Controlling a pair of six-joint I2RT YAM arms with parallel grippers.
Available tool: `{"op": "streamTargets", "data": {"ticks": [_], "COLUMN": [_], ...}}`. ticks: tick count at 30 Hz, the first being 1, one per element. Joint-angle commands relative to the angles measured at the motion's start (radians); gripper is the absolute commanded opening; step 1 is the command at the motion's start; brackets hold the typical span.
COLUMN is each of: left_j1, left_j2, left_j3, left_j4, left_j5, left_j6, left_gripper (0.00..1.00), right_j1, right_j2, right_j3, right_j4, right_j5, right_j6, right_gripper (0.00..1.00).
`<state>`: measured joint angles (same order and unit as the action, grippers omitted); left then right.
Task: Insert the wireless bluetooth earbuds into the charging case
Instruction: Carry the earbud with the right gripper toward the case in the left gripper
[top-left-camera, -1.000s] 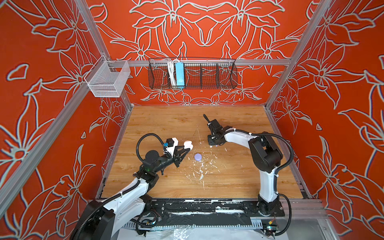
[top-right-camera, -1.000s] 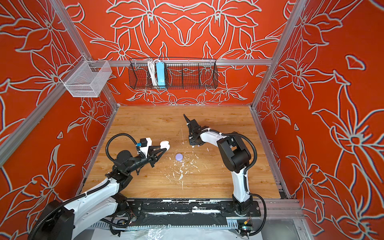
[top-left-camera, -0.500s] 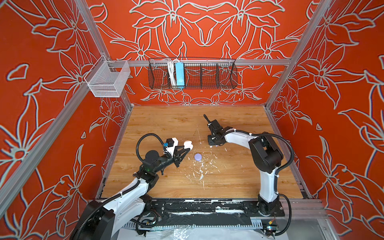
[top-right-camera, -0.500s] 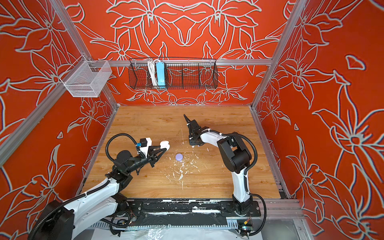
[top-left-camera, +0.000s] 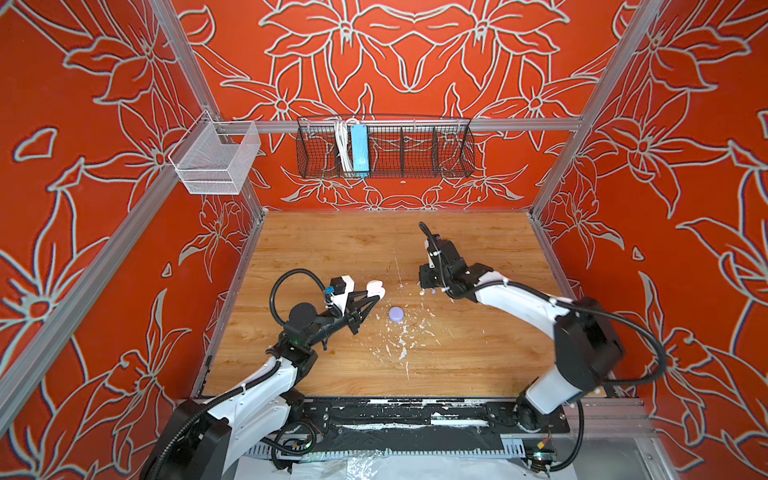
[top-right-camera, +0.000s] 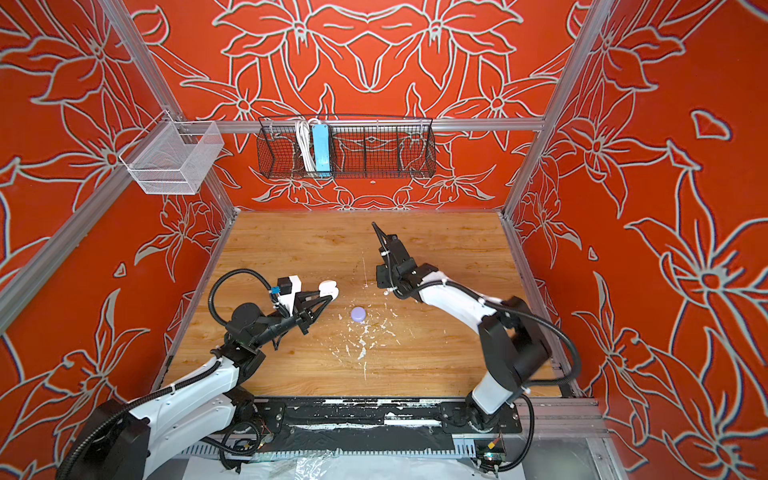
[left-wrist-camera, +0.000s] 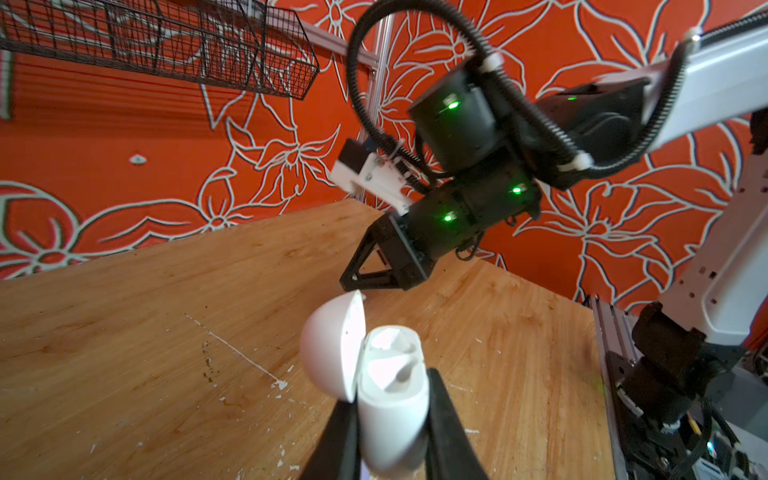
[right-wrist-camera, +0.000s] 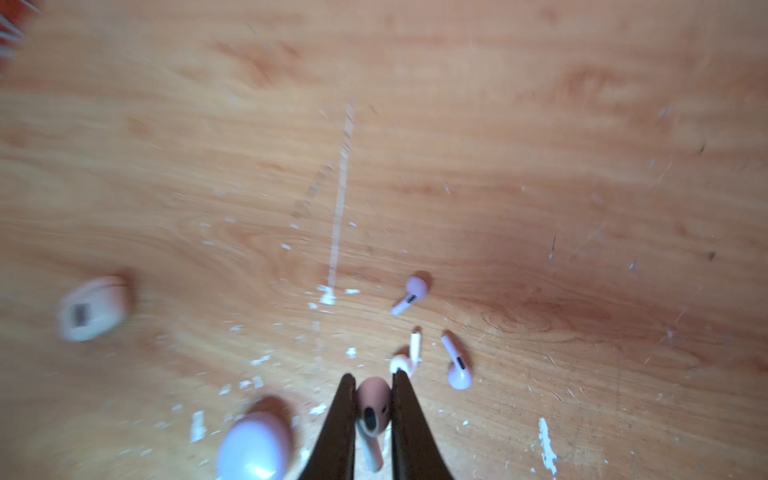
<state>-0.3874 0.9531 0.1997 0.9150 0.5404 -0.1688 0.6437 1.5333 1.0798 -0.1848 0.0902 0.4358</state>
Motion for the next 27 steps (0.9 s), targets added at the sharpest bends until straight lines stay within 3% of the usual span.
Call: {"op": "streamTargets", "data": {"ticks": [1,11,21,27], "left_j1": [-0.005,-0.004,-0.029,-0.087], "left_j2": [0.050,0.094,0.042,-0.069], "left_j3": [-0.044,-0.086,-0.089,-0.080], "left_j4": [0.194,0.392,0.432,0.358], "left_j5": [-0.002,0.053,0.167,0.208], "left_j6": [-0.050,-0.100,-0.066,0.013], "left_gripper": [0.00,0.00,0.00,0.00], "right_j1": [0.056,0.305,0.470,0.494], "right_j2": [-0.136,-0.446,-0.432,-0.400], "right_j3": [-0.077,-0.290,-0.374,-0.434], "right_j4": [0.152,0.582,0.921,1.046], "right_j5": [0.004,-0.074,-0.181,-0.187], "right_j6": [-0.011,-0.074,-0.103,-0.099], "right_gripper": [0.15,0.14,0.15,0.14]}}
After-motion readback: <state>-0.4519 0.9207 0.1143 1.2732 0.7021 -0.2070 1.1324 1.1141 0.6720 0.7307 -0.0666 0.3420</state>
